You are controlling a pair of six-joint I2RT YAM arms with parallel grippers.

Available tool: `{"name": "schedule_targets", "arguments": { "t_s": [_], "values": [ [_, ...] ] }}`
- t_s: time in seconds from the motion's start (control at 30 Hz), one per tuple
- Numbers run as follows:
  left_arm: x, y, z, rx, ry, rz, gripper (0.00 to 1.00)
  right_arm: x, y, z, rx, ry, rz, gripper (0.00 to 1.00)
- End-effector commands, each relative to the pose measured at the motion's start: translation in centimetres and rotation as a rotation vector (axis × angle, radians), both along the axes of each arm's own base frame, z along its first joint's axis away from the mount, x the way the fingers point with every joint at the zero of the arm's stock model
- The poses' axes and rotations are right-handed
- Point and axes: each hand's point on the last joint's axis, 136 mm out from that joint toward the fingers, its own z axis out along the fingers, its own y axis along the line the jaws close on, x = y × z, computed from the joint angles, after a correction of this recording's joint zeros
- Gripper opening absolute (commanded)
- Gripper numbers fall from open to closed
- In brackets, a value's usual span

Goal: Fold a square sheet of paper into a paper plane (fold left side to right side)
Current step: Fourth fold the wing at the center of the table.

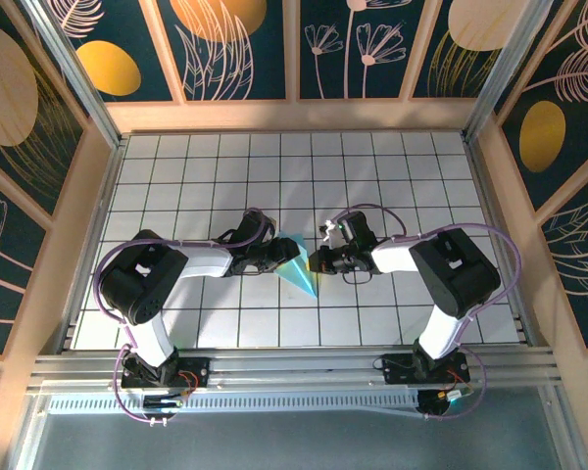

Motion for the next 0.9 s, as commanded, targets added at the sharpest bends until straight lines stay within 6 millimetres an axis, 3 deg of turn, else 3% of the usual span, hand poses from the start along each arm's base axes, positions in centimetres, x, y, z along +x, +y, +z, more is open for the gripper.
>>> {"name": "schedule_targets", "arguments": {
  "t_s": [0.0, 0.63, 0.87],
  "values": [
    [-1.3, 1.8, -3.1, 0.108, 0.072, 0.016, 0.45, 0.4, 0.2, -0.4, -0.028, -0.012, 0.008, 0.00],
    [-1.3, 1.9, -3.1, 0.110, 0.071, 0.018, 0.45, 0.2, 0.0, -1.9, -0.092, 0.007, 0.013, 0.00],
    [-0.7, 1.5, -1.7, 0.091, 0.031, 0.009, 0.46, -0.6, -0.9, -3.5, -0.151, 0.052, -0.001, 0.00]
  ]
}}
